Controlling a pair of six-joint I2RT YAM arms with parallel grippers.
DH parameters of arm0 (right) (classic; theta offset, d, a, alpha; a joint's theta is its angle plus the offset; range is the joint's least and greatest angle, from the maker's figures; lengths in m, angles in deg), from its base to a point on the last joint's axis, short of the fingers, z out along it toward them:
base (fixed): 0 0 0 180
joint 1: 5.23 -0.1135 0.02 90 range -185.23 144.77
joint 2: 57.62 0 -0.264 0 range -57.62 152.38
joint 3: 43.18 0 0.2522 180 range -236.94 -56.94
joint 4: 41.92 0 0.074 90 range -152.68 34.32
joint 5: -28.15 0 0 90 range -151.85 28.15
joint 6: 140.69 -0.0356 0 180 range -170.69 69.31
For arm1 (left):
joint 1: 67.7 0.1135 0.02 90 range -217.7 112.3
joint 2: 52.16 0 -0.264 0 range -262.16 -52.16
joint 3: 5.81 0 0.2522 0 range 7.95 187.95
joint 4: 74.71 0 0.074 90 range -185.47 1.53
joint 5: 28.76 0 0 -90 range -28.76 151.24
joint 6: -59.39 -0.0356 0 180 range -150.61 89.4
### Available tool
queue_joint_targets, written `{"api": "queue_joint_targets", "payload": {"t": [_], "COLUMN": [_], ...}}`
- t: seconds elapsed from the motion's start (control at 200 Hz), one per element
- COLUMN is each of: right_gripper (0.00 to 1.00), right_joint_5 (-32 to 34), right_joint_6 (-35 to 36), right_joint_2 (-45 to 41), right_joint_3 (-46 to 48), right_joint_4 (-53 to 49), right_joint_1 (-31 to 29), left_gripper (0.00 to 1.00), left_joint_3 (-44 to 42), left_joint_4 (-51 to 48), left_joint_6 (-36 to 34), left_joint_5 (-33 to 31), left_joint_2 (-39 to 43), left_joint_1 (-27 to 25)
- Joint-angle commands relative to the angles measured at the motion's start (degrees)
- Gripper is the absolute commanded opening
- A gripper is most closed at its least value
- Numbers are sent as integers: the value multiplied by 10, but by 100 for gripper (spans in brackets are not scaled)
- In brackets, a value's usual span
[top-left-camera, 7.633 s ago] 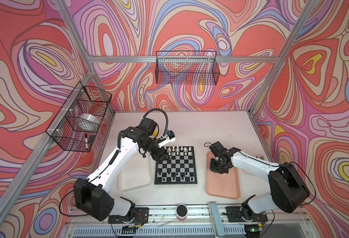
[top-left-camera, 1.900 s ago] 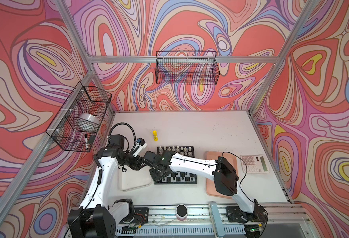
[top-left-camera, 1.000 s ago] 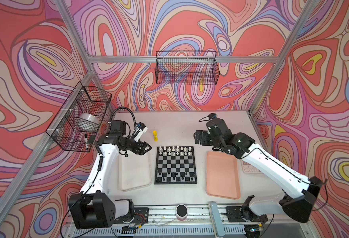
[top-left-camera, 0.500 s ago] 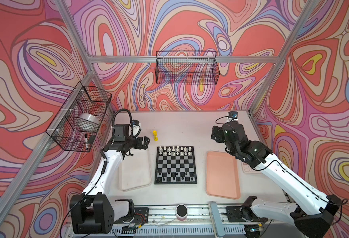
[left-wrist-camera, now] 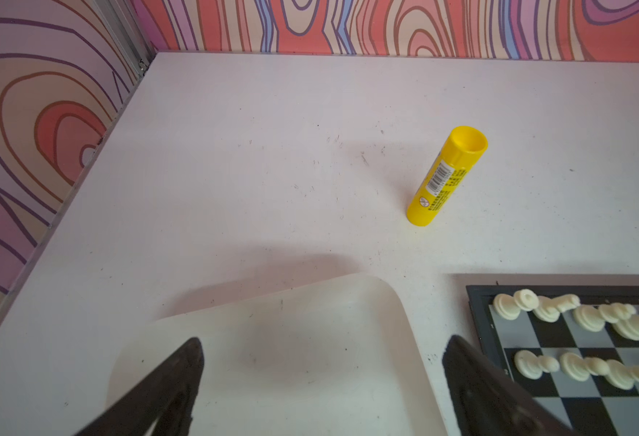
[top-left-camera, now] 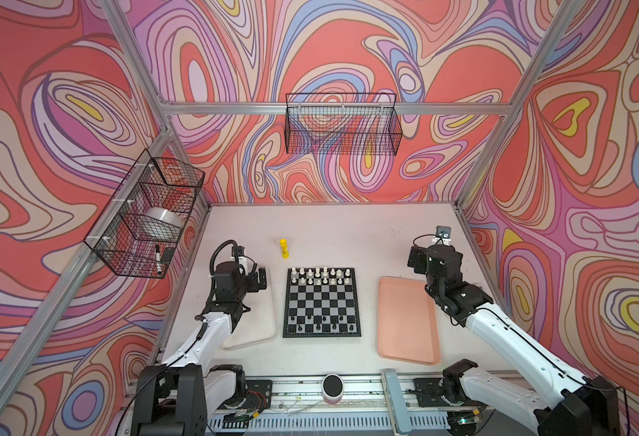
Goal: Set up the chess pieces on the board
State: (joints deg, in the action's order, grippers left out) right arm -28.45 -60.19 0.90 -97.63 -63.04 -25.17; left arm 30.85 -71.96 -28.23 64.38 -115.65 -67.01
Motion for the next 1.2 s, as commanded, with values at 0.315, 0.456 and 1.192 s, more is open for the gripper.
{"api": "queue_joint_targets", "payload": {"t": [0.315,0.456,1.192], "right_gripper": [98,98,98], "right_joint_5": [-41,-72,-105], "right_joint_6": [49,54,73], "right_joint_2": [-30,-15,221], "right_joint_3": [162,206,303], "right_joint_4": [262,326,734], "right_joint_1": [74,89,138], "left_gripper": [100,100,100], "left_joint_3": [-80,-100,-151], "left_joint_4": [248,317,615], "left_joint_6": [14,26,5], "left_joint_5": [-7,-15,-41], "left_joint_2": [-46,-74,-261], "left_joint_1": [0,0,5]}}
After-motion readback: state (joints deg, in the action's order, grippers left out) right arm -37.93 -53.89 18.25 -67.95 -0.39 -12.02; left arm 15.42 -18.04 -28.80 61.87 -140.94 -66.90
